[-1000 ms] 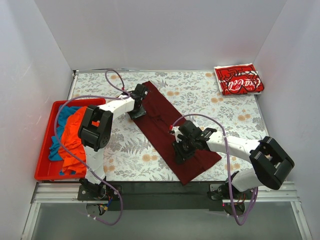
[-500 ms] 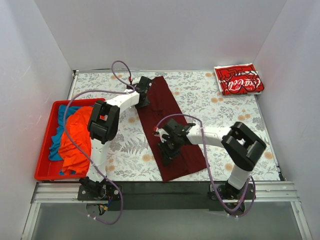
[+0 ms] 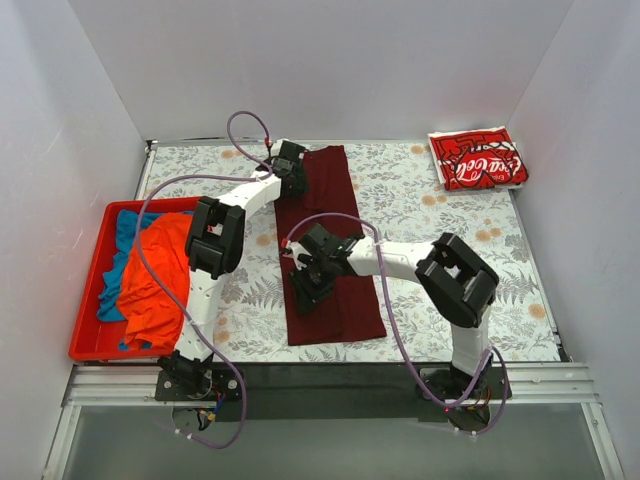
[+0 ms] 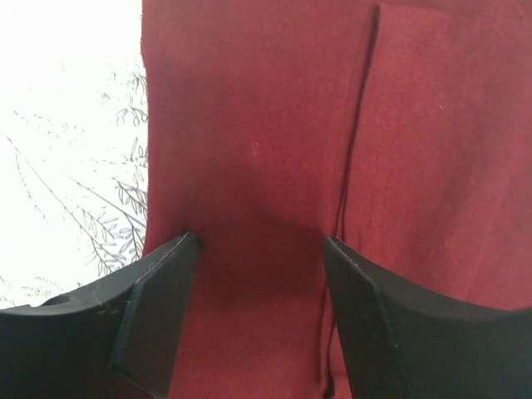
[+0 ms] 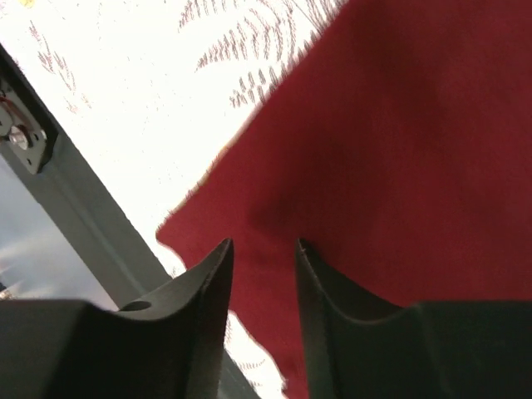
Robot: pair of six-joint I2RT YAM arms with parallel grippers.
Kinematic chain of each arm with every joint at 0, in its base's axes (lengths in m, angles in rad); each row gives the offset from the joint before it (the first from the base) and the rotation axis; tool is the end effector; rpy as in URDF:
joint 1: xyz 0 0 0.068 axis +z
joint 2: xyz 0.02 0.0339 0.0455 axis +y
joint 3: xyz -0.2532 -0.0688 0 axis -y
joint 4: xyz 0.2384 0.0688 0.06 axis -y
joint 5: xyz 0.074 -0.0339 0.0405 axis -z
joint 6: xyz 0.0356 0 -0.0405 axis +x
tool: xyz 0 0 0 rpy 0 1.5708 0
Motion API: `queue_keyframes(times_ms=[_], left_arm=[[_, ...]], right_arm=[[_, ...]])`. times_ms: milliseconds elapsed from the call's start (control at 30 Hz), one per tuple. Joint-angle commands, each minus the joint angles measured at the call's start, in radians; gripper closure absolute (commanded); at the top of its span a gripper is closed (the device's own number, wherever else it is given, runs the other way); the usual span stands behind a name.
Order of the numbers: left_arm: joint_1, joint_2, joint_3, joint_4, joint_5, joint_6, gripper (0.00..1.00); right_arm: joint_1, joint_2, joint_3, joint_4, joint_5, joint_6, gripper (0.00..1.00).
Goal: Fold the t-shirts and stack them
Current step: Fold the tshirt
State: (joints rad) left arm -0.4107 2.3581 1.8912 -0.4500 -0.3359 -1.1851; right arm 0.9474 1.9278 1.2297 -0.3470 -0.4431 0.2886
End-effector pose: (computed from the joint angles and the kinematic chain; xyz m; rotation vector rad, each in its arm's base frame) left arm 0.4674 -0.1908 0.1531 -1.0499 2.2036 -0.3031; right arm 0.2112 0.3198 0.1516 -1.0707 2.6053 0.9545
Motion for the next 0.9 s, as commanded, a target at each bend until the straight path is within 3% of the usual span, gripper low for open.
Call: queue_keyframes(times_ms=[0, 300, 600, 700, 867], left_arm=[[0.018, -0.132, -0.027, -0.044, 0.047, -0.017, 0.37], [-0.04, -0.537, -0.266, -0.188, 0.06, -0.093, 0.36], [-0.232, -0.96, -0.843, -0.334, 0.093, -0.338, 0.36], [-0.318, -1.045, -0.992, -0.354, 0.158, -0.422, 0.36], [-0.43, -1.099, -1.11, -0.385, 0.192, -0.544, 0.36]], right_arm=[[0.002, -0.154, -0.022, -0.063, 0.099, -0.032, 0.57], [-0.045, -0.53, -0.3, -0.089, 0.323, 0.055, 0.44], [-0.203, -0.841, -0.611, -0.107, 0.326, 0.144, 0.35], [-0.22, -0.889, -0.662, -0.11, 0.311, 0.156, 0.32], [-0.228, -0.877, -0.725, -0.096, 0.277, 0.169, 0.34]])
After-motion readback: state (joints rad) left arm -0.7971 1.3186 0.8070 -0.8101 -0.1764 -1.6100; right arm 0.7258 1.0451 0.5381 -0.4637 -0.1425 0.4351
